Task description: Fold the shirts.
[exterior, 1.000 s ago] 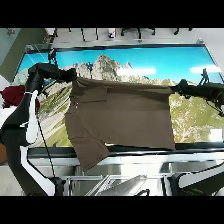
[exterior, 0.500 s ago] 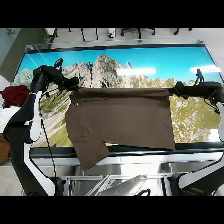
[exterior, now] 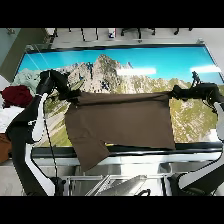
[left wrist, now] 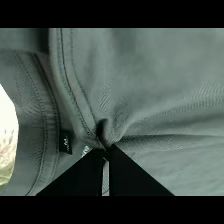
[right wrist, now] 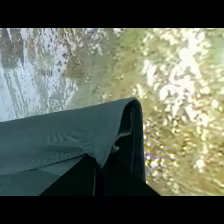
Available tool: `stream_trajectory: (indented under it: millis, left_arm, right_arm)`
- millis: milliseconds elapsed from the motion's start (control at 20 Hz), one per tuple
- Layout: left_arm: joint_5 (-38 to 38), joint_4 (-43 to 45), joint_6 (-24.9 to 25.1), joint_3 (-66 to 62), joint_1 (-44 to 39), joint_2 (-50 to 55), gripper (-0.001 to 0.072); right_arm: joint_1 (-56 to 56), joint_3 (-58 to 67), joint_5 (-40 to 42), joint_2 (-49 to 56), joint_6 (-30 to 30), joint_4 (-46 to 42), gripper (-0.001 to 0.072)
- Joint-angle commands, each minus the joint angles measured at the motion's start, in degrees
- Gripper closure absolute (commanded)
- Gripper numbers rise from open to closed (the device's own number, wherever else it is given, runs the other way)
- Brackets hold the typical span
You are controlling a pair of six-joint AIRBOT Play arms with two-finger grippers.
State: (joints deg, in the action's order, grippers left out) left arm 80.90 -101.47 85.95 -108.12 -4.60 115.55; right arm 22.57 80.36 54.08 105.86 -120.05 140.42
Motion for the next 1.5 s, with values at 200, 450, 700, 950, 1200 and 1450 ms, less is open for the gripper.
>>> stream_trajectory:
  millis: [200,450,700,950,1200,1450]
  left_arm:
    - [-0.9,0.8,-0.8,1.5,0.4,0.0,0.0689]
    - [-1.5,-2.2,-0.7,1.4,0.2,0.0,0.0688]
    - [0.7,-7.2,-1.0,-1.8,0.2,0.0,0.0108]
    - [14.3,-7.4,-2.5,-9.7,2.9,-4.1,0.0096]
    - [13.4,0.0,-2.4,15.9,7.2,-24.9,0.0096]
    - [-4.1,-2.2,-1.9,61.9,8.2,-52.2,0.0095]
  right_arm:
    - [-0.1,0.1,-0.4,1.8,0.1,-0.5,0.0691]
    - [-0.3,0.1,1.5,1.7,0.1,-0.2,0.0628]
    - [-0.2,0.1,7.3,0.3,1.2,2.7,0.0306]
    - [6.9,1.0,19.5,-7.6,5.7,1.0,0.0235]
    - [13.1,-7.1,27.8,-19.1,9.4,-13.3,0.0236]
    - [14.8,-33.9,17.6,-33.0,6.2,-14.5,0.0097]
